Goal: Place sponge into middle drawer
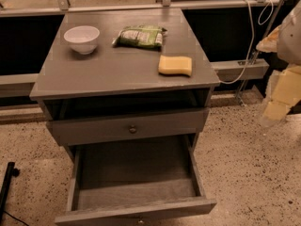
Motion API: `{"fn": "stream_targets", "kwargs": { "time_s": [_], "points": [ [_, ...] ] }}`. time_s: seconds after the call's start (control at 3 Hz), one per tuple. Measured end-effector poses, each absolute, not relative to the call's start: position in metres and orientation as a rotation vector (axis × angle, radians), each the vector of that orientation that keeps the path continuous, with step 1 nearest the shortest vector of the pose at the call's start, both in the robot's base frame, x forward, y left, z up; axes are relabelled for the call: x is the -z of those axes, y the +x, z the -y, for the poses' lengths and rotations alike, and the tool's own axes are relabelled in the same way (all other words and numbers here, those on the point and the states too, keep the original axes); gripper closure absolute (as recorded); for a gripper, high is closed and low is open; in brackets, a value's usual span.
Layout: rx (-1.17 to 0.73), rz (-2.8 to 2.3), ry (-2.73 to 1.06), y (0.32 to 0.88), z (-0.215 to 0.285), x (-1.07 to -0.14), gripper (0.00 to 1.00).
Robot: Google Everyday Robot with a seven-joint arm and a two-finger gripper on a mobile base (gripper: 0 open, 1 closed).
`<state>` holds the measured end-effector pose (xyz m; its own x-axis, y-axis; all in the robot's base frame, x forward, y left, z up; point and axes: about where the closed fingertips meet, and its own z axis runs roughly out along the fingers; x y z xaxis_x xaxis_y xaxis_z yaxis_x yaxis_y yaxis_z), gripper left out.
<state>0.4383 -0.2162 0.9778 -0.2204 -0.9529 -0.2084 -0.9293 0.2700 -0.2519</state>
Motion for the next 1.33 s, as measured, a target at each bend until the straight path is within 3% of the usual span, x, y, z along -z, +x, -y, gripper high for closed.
{"fn": "stream_targets", "kwargs": {
  "time_s": [0.67,1.0,1.33],
  "points": [
    [0.065,-2.204,-1.747,0.456,0.207,-0.971,0.0],
    [0.02,-2.177,-1.794,0.501,0.202,-0.959,0.0],
    [-0.026,-2.106,-1.841,0.581,0.188,-0.945,0.0]
  ]
}}
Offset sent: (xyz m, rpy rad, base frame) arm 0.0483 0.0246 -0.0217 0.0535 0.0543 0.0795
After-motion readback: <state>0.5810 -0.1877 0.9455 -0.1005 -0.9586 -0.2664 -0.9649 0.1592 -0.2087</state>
